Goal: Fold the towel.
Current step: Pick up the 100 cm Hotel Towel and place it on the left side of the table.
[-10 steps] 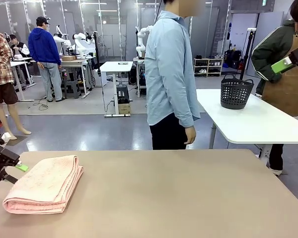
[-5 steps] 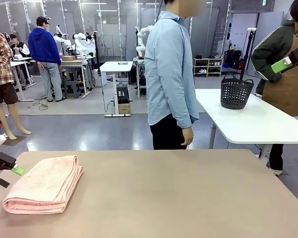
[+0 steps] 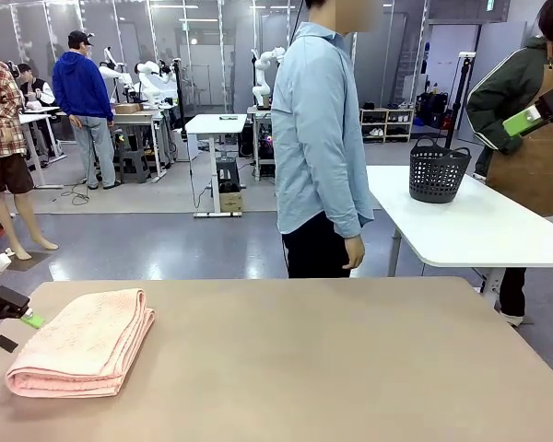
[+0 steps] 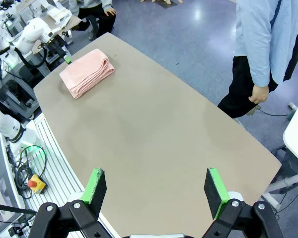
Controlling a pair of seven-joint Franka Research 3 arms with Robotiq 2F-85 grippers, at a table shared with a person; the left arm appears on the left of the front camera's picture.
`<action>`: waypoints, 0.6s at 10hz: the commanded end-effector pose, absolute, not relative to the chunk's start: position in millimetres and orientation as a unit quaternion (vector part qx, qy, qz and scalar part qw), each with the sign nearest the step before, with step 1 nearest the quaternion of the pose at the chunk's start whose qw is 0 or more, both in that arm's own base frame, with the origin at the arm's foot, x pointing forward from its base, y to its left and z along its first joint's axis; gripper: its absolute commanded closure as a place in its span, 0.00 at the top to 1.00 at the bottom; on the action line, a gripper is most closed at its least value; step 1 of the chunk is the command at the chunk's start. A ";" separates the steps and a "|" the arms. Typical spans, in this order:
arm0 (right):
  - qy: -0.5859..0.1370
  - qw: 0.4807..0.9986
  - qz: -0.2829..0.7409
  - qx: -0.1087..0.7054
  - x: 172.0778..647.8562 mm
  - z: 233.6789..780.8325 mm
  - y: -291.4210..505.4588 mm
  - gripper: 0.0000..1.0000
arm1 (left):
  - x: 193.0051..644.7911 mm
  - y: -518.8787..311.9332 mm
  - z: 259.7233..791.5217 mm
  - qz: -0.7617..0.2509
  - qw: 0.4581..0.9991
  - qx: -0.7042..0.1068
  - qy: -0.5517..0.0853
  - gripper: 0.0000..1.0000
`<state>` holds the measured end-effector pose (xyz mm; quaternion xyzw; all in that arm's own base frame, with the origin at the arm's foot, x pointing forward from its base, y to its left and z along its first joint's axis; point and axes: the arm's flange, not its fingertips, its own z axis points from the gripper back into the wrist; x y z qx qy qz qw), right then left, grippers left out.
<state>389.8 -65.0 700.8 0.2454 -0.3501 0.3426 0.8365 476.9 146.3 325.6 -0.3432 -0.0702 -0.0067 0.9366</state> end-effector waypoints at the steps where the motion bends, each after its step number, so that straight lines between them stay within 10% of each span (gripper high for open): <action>1: -0.350 0.838 0.343 0.241 389.4 701.6 -64.8 1.00 | 482.3 147.5 328.6 -0.010 0.936 -0.343 -0.072 1.00; 6: -0.350 0.838 0.343 0.241 389.4 701.6 -64.8 1.00 | 482.3 147.5 328.6 -0.010 0.936 -0.343 -0.072 1.00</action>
